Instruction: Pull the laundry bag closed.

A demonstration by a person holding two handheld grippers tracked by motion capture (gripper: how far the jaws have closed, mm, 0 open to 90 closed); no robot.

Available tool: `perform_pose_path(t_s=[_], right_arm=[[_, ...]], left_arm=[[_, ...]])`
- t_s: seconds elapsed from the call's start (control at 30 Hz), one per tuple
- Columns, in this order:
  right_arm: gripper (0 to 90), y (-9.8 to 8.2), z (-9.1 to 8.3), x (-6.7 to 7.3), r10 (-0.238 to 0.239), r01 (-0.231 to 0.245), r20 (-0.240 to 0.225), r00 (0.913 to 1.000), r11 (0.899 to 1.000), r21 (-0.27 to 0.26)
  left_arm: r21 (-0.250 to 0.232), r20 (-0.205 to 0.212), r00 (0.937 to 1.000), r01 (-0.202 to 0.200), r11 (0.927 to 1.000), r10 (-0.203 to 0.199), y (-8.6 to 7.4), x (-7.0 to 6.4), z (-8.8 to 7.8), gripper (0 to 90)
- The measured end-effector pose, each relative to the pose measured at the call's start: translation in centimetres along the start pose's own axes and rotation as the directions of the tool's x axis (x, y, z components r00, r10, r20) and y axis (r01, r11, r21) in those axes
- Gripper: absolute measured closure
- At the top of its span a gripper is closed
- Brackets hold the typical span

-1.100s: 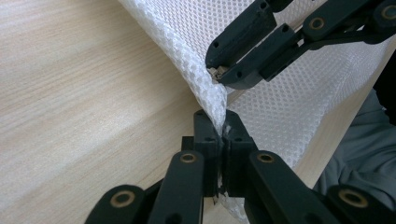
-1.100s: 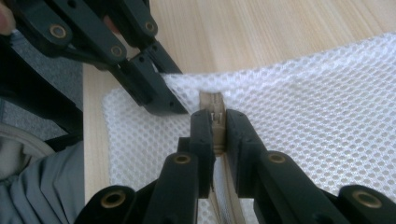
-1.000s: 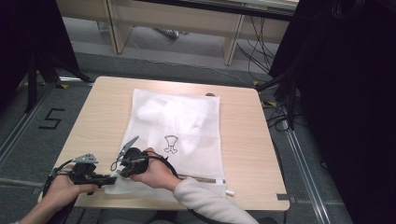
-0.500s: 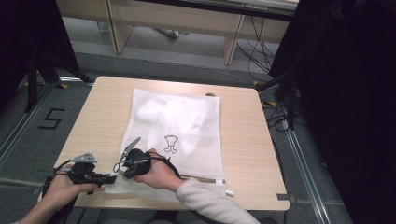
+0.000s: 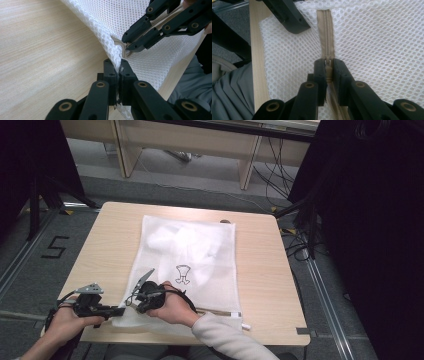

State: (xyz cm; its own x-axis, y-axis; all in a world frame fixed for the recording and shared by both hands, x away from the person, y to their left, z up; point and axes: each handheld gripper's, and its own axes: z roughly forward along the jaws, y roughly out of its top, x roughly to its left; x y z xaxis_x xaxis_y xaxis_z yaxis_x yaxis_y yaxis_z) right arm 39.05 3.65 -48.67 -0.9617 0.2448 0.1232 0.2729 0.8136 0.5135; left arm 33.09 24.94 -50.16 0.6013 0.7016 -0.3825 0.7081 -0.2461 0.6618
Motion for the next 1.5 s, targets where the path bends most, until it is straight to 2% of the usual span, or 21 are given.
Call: perform_pose_path(t_s=[0.23, 0.27, 0.53, 0.6, 0.63, 0.83, 0.87, 0.9, 1.03, 1.07, 1.17, 1.23, 1.3, 1.5], right_arm=[[82.3, -0.2, -0.1, -0.1, -0.008, 0.008, -0.012, 0.9999, 1.000, 0.000], [82.3, -0.2, -0.1, -0.1, 0.005, -0.005, -0.006, 1.0000, 1.000, 0.000], [82.3, -0.6, -0.3, -0.2, -0.004, 0.004, -0.005, 1.0000, 1.000, 0.014], [82.3, -0.7, -0.4, -0.2, 0.003, -0.003, 0.003, 1.0000, 1.000, 0.015], [82.3, -0.8, -0.4, -0.1, 0.016, -0.016, -0.009, 0.9998, 1.000, 0.011], [82.3, -0.8, -0.5, -0.2, -0.009, 0.009, -0.005, 0.9999, 1.000, 0.016], [82.3, -0.8, -0.6, -0.1, 0.007, -0.007, 0.003, 1.0000, 1.000, 0.021], [82.3, -0.8, -0.5, -0.2, -0.017, 0.017, -0.005, 0.9998, 1.000, 0.017], [82.3, -0.9, -0.7, 0.1, 0.004, -0.004, 0.007, 1.0000, 1.000, 0.028], [82.3, -0.9, -0.7, 0.1, 0.005, -0.005, 0.019, 0.9998, 1.000, 0.027], [82.3, -1.1, -0.8, -0.1, -0.007, 0.007, 0.013, 0.9999, 0.999, 0.033], [82.3, -1.1, -0.8, 0.0, 0.016, -0.016, 0.016, 0.9998, 0.999, 0.030], [82.3, -1.3, -0.9, -0.1, 0.000, 0.000, 0.014, 0.9999, 0.999, 0.039], [82.3, -1.3, -1.1, -0.1, 0.000, -0.001, 0.012, 0.9999, 0.999, 0.037]], left_arm=[[-0.002, 0.004, 1.0000, 0.002, 1.0000, -0.002, 0.0, 0.0, 0.0, 85.9], [-0.002, 0.004, 1.0000, 0.002, 1.0000, -0.002, 0.0, 0.0, 0.0, 85.9], [0.000, 0.001, 1.0000, -0.001, 1.0000, 0.001, 0.0, 0.0, 0.0, 86.0], [0.001, 0.000, 1.0000, -0.002, 1.0000, 0.002, 0.0, 0.0, 0.0, 85.9], [0.000, 0.001, 1.0000, -0.001, 1.0000, 0.001, 0.0, 0.0, 0.0, 85.9], [0.000, 0.000, 1.0000, -0.001, 1.0000, 0.001, 0.0, 0.0, 0.0, 85.9], [0.000, 0.000, 1.0000, -0.001, 1.0000, 0.001, 0.0, 0.0, 0.0, 85.9], [-0.001, -0.002, 1.0000, -0.001, 1.0000, 0.001, 0.0, 0.0, 0.0, 85.9], [-0.001, -0.005, 1.0000, -0.001, 1.0000, 0.001, 0.0, 0.0, 0.0, 86.0], [-0.001, -0.005, 1.0000, -0.001, 1.0000, 0.001, 0.0, 0.0, 0.0, 85.9], [-0.001, -0.011, 0.9999, -0.001, 1.0000, 0.001, 0.0, 0.0, 0.0, 85.9], [0.000, -0.012, 0.9999, -0.001, 1.0000, 0.001, 0.0, 0.0, 0.0, 85.9], [-0.001, -0.013, 0.9999, -0.002, 1.0000, 0.002, 0.0, 0.0, 0.0, 85.9], [-0.002, -0.011, 0.9999, 0.001, 1.0000, -0.001, 0.0, 0.0, 0.0, 85.9]])
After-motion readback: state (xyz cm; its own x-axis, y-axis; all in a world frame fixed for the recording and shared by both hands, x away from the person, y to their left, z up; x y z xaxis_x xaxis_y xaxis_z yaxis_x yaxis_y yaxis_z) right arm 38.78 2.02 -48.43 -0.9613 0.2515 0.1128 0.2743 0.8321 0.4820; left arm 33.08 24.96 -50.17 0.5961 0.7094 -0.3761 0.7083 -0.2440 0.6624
